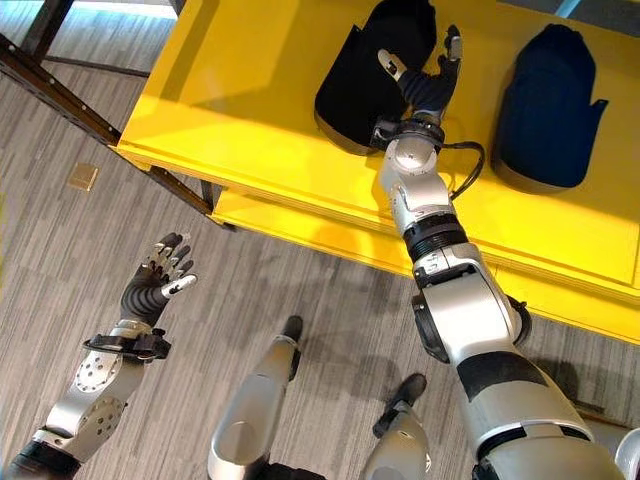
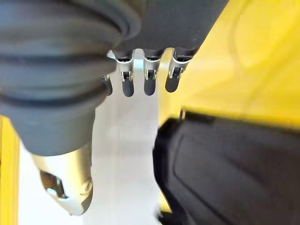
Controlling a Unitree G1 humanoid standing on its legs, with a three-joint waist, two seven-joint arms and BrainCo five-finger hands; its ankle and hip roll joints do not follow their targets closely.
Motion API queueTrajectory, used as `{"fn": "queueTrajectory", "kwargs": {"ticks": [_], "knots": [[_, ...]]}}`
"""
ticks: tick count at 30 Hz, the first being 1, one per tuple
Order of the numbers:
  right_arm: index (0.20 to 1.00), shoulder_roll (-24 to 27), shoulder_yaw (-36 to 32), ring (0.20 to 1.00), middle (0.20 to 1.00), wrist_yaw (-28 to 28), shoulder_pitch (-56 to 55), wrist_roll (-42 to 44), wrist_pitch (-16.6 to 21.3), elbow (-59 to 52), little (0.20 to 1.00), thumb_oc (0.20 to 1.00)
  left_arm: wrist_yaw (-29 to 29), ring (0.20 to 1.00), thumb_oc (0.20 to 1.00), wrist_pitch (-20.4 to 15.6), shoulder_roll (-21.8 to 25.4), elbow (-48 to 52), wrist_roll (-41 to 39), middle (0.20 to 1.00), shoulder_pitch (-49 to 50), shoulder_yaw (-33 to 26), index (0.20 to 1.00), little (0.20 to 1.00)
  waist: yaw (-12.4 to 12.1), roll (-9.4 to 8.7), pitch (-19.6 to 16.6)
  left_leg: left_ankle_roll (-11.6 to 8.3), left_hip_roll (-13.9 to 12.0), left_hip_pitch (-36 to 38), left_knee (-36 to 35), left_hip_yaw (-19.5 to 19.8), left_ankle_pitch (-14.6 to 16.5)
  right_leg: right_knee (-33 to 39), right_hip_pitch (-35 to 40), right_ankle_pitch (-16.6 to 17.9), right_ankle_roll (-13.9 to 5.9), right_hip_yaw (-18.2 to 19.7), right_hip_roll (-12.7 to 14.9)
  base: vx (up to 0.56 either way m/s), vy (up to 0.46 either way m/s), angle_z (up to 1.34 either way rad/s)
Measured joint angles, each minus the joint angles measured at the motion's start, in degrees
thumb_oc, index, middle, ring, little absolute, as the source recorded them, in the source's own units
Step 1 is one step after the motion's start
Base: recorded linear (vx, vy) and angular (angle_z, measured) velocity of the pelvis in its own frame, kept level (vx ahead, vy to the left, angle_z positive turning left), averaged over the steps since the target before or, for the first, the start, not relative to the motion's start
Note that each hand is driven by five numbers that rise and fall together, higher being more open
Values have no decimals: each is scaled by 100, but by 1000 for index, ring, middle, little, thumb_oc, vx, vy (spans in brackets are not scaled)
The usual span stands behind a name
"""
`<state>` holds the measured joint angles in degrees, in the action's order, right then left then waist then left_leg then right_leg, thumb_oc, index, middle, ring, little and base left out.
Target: Move parts from the plastic box to the shelf.
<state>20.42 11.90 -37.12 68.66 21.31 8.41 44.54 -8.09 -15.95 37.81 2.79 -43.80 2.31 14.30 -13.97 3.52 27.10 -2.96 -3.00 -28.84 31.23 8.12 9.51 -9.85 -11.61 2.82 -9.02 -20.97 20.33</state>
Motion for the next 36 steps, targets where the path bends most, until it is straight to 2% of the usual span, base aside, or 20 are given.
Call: {"fn": "queueTrajectory", "kwargs": {"ticks": [2,7,11,14,20,22,24,25,26,28,30,32,33,35,36], "knots": [[1000,72,1,1000,1000,-145,-517,-720,-51,-1003,1000,1000,10,1000,1000,0,-30,-8,4,1000,74,-33,1000,1000,39,-24,15,-19,-58,190,-77,-137,-11,-13,7,13,10,168,-11,-35,-19,-31],[1000,68,-75,1000,1000,-188,-948,-1252,-122,-1496,1000,1000,29,1000,1000,9,-127,-11,56,1000,76,-87,1000,1000,235,-28,20,-23,-113,303,-138,-217,-12,-15,-9,8,14,263,-39,-7,-10,-13],[1000,39,-178,1000,1000,-116,-1927,-1690,-126,-2535,1000,1000,36,1000,1000,37,-192,-24,79,1000,124,-202,1000,1000,232,-45,26,-27,-185,516,-245,-389,-13,-33,29,2,28,400,-53,15,-13,-18],[1000,4,-221,1000,1000,-52,-2178,-1819,-126,-2653,1000,1000,61,1000,1000,53,-298,-41,119,1000,136,-270,1000,1000,373,-67,34,-53,-251,678,-333,-477,5,-17,52,1,34,520,-94,29,-10,-21],[1000,-123,-21,1000,1000,504,-3559,-2000,17,-3854,1000,1000,67,1000,1000,112,-375,-240,763,1000,279,-470,1000,1000,633,-241,-92,-191,-578,1200,-720,-762,-19,212,245,40,100,768,-390,74,-22,-33],[1000,-126,-31,1000,1000,676,-3796,-2034,50,-4023,1000,1000,63,1000,1000,141,-427,-249,994,1000,148,-481,1000,1000,847,-282,-189,-243,-641,1226,-795,-778,-48,249,218,53,100,782,-458,91,1,-15],[1000,-125,109,1000,1000,849,-4394,-2044,181,-4626,1000,1000,58,1000,1000,154,-554,-280,1240,1000,204,-560,1000,1000,858,-367,-311,-302,-712,1417,-958,-940,-82,283,222,56,96,885,-503,74,5,-31],[1000,-86,131,1000,1000,1053,-4690,-2044,265,-4812,1000,1000,45,1000,1000,162,-562,-390,1631,1000,145,-570,1000,1000,964,-383,-424,-320,-756,1521,-1058,-1012,-88,310,259,61,98,937,-542,91,23,-54],[1000,152,128,1000,1000,1300,-5241,-2043,365,-5170,1000,1000,-70,1000,1000,153,-560,-475,2077,1000,-11,-652,1000,1000,1203,-454,-523,-350,-796,1781,-1218,-1086,-93,303,337,42,129,1031,-599,112,38,-56],[1000,525,-138,1000,1000,1626,-6682,-2036,692,-6212,1000,1000,-403,1000,1000,124,-548,-773,2917,1000,-103,-1227,1000,1000,1647,-660,-931,-398,-909,2121,-1507,-1435,-114,300,275,24,146,1298,-702,87,42,-79],[1000,712,-438,1000,1000,1911,-7663,-1981,893,-6379,1000,1000,-877,1000,1000,83,-286,-869,3939,1000,-95,-1540,1000,1000,2042,-817,-1166,-436,-1040,2350,-1685,-1744,-122,307,185,22,154,1564,-850,58,41,-85],[1000,728,-631,1000,1000,2037,-7975,-1798,914,-6213,1000,1000,-1151,1000,1000,-14,-228,-868,4711,1000,-152,-1490,1000,1000,2154,-759,-1198,-482,-1153,2388,-1794,-1885,-147,401,82,35,194,1664,-978,30,51,-55],[1000,727,-702,1000,1000,2130,-8052,-1751,958,-6205,1000,1000,-1310,1000,1000,-12,-58,-889,5205,1000,-27,-1475,1000,1000,2137,-735,-1211,-539,-1171,2405,-1909,-1950,-233,357,-23,74,242,1720,-1023,16,35,-24],[1000,730,-870,1000,1000,2144,-8137,-1745,1012,-6228,1000,1000,-1477,1000,1000,1,189,-924,5664,1000,131,-1498,1000,1000,2096,-708,-1208,-569,-1175,2418,-2044,-2017,-341,361,-114,131,226,1764,-1045,10,21,-15],[1000,732,-1084,1000,1000,2099,-8090,-1687,1068,-6200,1000,1000,-1740,1000,1000,30,608,-1014,6370,1000,209,-1495,1000,1000,2083,-687,-1201,-611,-1179,2452,-2120,-2025,-398,359,-113,145,227,1764,-1057,0,0,0]]}}
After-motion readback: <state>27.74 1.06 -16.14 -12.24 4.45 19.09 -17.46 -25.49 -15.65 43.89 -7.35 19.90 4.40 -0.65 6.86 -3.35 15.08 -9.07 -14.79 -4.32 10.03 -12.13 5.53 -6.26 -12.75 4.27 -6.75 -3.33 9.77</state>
